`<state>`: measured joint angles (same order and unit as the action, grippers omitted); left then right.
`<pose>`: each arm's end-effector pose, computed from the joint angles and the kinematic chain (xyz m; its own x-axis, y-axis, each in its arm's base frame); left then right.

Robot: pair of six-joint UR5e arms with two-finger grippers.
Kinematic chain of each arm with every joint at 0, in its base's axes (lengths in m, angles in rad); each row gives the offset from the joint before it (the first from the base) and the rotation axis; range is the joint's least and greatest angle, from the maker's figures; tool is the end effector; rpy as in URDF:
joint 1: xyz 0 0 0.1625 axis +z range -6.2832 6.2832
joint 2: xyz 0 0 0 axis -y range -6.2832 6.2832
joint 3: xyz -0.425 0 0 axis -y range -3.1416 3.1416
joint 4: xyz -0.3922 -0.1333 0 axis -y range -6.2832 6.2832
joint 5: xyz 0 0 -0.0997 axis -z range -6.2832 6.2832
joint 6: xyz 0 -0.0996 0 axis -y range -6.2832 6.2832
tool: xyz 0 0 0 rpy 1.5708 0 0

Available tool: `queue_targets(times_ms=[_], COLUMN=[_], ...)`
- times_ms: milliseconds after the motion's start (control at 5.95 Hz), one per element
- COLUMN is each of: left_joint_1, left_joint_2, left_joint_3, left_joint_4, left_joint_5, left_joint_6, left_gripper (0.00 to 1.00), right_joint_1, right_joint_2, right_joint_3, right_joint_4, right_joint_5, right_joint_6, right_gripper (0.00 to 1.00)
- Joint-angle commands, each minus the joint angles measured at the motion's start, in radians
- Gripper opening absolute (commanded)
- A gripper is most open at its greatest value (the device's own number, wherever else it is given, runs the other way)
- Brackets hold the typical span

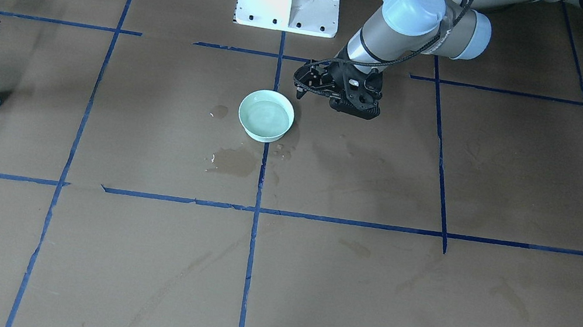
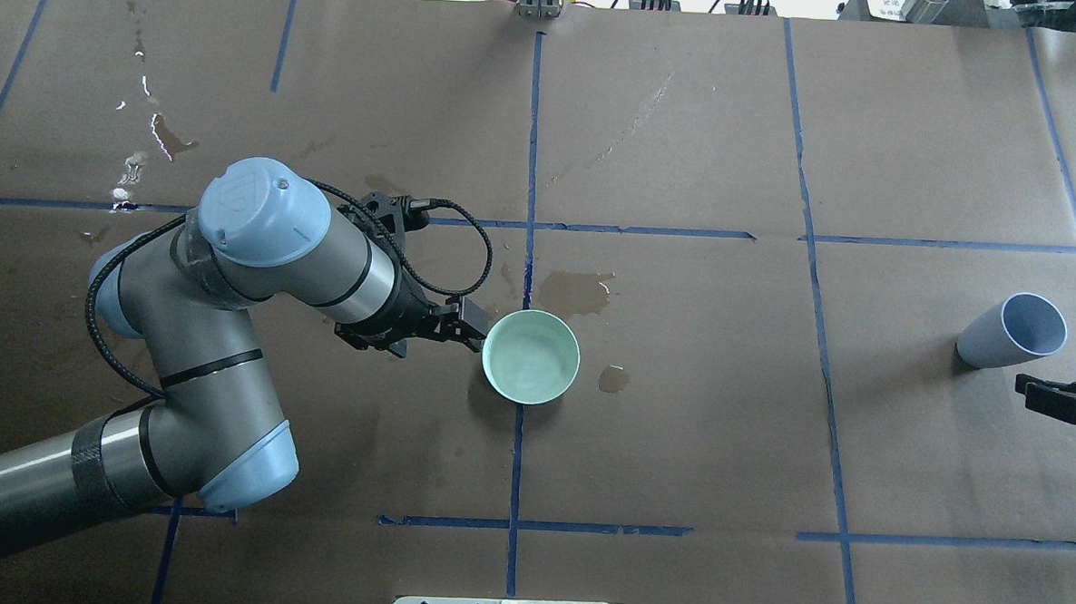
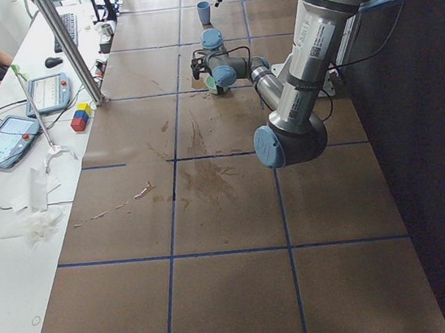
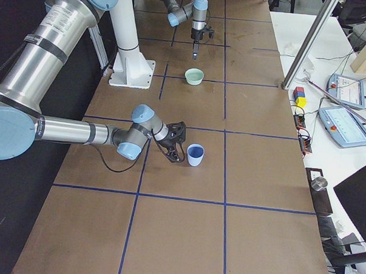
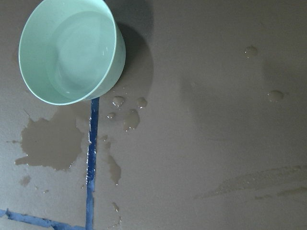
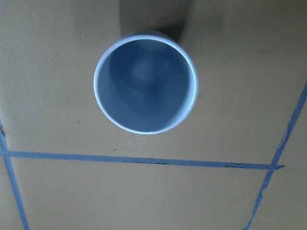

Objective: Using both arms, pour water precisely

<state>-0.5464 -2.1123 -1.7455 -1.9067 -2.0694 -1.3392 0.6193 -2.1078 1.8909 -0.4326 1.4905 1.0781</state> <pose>0.5025 -0.4059 0.2260 0.4356 -0.0289 -0.8997 0.0016 0.9995 -0.0314 -0.1663 -0.2921 0.5927 0.7322 -0.0571 0.6787 -0.3227 0.8485 0.4194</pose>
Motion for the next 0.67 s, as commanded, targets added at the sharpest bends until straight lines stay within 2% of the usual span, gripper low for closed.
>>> queue_targets(times_ms=[0, 168, 336, 504], left_joint_1=[-0.001, -0.003, -0.006, -0.006], left_joint_2=[0.000, 0.000, 0.000, 0.002], left_joint_3=[0.000, -0.003, -0.006, -0.006], left_joint_4=[0.000, 0.000, 0.000, 0.000], left_joint_5=[0.000, 0.000, 0.000, 0.002], left_joint_6=[0.000, 0.000, 0.000, 0.000], left_gripper=[1.00, 1.00, 1.00, 1.00], right_joint_1=[-0.142, -0.261, -0.356, -0.407], right_joint_2=[-0.011, -0.009, -0.003, 0.008], right_joint_3=[-0.012, -0.050, -0.090, -0.154], right_joint_4=[0.017, 0.017, 0.017, 0.018], right_joint_5=[-0.257, -0.456, -0.636, -0.779], right_joint_6=[0.095, 0.226, 0.282, 0.284], right_gripper=[1.00, 1.00, 1.00, 1.00])
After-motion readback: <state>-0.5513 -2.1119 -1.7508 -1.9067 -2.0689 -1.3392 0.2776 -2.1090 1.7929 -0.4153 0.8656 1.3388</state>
